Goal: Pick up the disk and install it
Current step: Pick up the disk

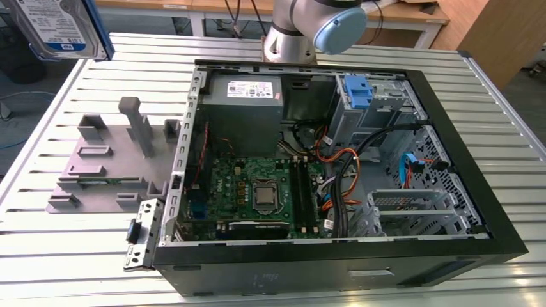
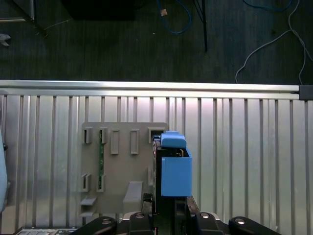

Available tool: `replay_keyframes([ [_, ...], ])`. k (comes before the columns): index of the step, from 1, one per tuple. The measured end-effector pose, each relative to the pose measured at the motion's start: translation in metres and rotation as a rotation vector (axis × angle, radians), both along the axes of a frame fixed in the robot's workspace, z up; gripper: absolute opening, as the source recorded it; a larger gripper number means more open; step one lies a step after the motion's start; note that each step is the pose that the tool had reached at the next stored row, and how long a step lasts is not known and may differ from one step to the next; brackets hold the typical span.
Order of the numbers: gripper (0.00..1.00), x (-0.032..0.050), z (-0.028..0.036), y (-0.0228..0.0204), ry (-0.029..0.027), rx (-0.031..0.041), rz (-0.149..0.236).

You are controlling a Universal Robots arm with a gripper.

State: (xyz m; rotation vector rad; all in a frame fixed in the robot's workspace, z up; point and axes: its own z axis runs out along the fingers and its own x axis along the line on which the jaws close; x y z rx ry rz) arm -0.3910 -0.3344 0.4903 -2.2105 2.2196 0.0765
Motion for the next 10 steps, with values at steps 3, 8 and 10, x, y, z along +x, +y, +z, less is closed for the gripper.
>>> replay_keyframes([
  [3, 0.35, 0.0008, 0.0002, 0.0, 0.0, 0.0, 0.0],
  [8, 0.35, 0.0015, 0.0002, 0.0, 0.0, 0.0, 0.0],
  [10, 0.35, 0.0017, 0.0002, 0.0, 0.0, 0.0, 0.0],
])
